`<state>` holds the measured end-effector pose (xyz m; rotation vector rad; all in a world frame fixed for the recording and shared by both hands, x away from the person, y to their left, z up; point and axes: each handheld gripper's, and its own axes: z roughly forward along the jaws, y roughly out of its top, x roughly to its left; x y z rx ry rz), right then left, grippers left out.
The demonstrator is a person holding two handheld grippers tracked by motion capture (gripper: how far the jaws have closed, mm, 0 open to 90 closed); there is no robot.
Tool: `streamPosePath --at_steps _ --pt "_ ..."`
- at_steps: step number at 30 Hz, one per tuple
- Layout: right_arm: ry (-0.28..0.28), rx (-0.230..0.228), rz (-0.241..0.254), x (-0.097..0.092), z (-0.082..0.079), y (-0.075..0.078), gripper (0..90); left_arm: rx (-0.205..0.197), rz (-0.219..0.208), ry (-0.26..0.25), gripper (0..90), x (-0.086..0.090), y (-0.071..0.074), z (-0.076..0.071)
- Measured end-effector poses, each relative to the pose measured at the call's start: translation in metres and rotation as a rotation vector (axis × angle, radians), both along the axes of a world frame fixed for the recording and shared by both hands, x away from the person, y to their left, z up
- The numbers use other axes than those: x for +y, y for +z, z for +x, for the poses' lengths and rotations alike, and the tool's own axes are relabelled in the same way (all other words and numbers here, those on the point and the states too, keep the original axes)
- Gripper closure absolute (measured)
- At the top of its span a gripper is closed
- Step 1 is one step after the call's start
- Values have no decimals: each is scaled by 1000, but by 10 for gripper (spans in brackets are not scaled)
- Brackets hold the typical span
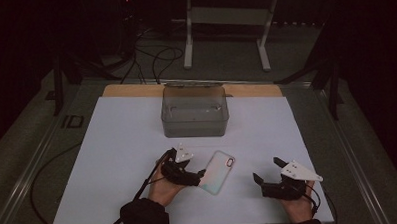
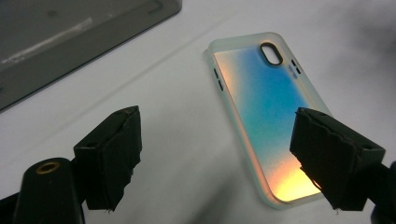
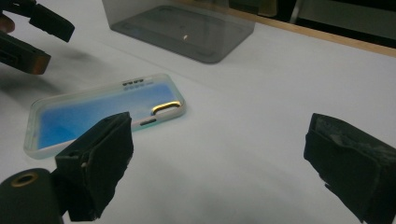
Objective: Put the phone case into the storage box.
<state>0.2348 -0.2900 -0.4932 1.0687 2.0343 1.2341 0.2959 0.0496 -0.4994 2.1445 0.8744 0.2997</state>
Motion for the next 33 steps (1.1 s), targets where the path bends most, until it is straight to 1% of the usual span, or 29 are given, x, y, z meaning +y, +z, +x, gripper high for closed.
streamPosePath --at_steps 2,8,9,11,15,21,23,26,28,30,31,33 --pt "1 -4 -8 0 0 0 80 6 8 -1 176 -2 -1 1" --pt "1 -3 -7 0 0 0 79 13 27 -15 180 -9 -4 1" --pt "1 -3 -8 0 0 0 80 12 38 -16 181 -11 -4 1" --pt "1 -3 -8 0 0 0 79 18 42 -17 193 -13 -5 1" --pt "2 -3 -9 0 0 0 80 30 70 -18 213 -17 -7 2" --pt "1 -2 -13 0 0 0 80 42 93 -12 258 -20 -9 2" --pt "1 -2 -12 0 0 0 80 48 100 -10 292 -20 -9 2" --pt "1 -2 -14 0 0 -1 79 56 86 -29 415 -21 -10 2" --pt "-1 -2 -15 0 0 -1 80 62 102 -33 481 -22 -10 2" --pt "-2 -5 -15 0 0 0 80 78 102 -38 548 -22 -12 3" --pt "-1 -6 -15 0 0 0 80 84 108 -39 567 -23 -12 3" --pt "-2 -5 -17 0 0 0 80 108 101 -47 608 -23 -14 4"
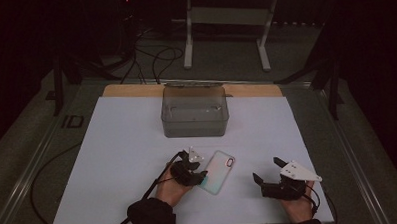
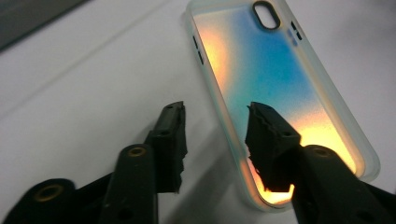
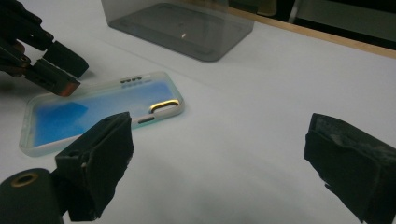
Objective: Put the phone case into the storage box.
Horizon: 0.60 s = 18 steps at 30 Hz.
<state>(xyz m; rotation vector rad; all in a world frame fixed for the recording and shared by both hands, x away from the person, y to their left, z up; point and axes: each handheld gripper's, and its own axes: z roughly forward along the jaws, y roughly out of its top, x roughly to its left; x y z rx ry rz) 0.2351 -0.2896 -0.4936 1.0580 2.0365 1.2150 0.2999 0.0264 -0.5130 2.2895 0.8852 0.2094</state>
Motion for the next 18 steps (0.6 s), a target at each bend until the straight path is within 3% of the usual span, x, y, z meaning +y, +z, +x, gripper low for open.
streamPosePath --at_steps 7,9,18 --pt "-2 5 -3 1 0 -1 80 63 -9 -3 813 -4 0 2" --pt "0 7 -3 1 0 0 80 42 22 5 849 -8 1 0" --pt "9 14 -7 2 1 -1 80 25 35 12 890 -9 2 0"
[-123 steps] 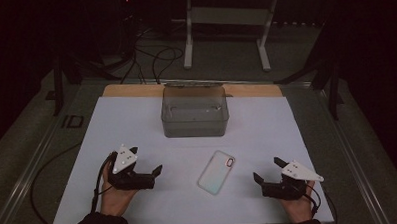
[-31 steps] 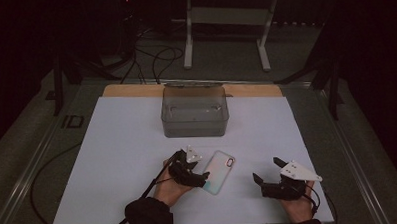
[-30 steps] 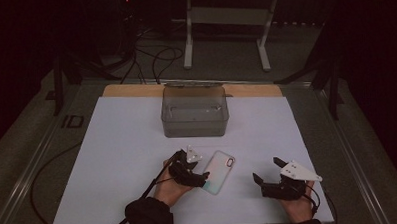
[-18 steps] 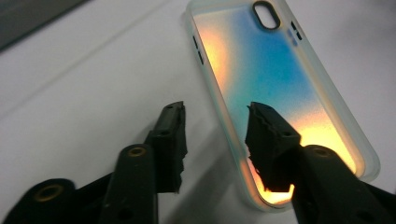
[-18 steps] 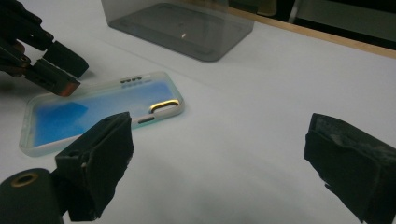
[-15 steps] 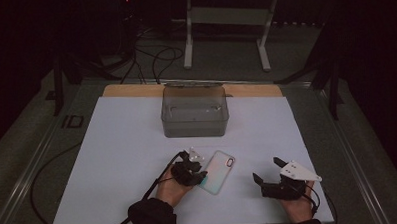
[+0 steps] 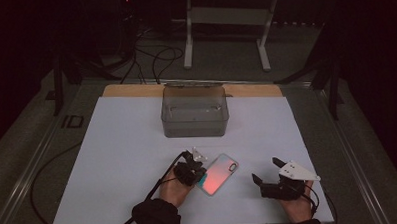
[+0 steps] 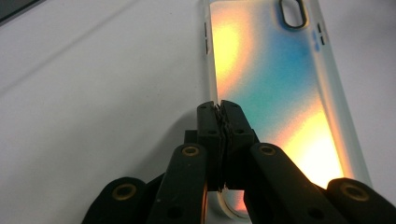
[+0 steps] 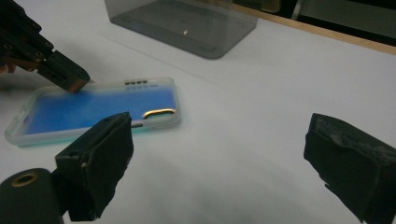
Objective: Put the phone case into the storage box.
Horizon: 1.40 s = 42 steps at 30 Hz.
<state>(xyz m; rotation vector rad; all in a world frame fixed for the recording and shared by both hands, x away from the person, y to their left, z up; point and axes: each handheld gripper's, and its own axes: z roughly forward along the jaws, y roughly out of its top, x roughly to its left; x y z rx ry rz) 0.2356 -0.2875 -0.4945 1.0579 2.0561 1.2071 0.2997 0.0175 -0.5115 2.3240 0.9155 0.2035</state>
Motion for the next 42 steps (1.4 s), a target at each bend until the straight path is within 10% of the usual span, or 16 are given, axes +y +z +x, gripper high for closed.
streamPosePath --at_steps 42 --pt "95 74 61 22 8 8 79 -147 -80 116 891 38 30 5"
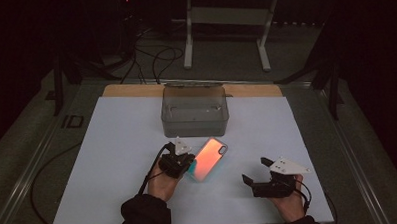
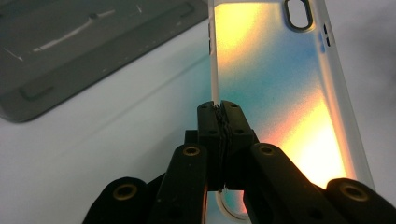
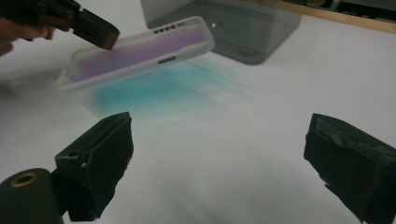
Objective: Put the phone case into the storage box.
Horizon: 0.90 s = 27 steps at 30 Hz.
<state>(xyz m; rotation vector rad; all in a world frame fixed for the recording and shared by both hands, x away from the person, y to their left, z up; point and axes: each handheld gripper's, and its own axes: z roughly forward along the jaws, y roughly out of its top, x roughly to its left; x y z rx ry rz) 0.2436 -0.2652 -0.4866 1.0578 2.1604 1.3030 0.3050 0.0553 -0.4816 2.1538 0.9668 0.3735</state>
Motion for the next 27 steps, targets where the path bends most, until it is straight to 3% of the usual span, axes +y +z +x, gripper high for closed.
streamPosePath --at_steps 11,18,27 --pt "23 37 -4 14 10 12 79 -44 -26 27 891 12 15 2" --pt "51 52 25 23 19 22 80 -65 -47 49 891 18 23 4" --pt "81 47 14 39 31 37 80 -92 -70 61 891 21 31 5"
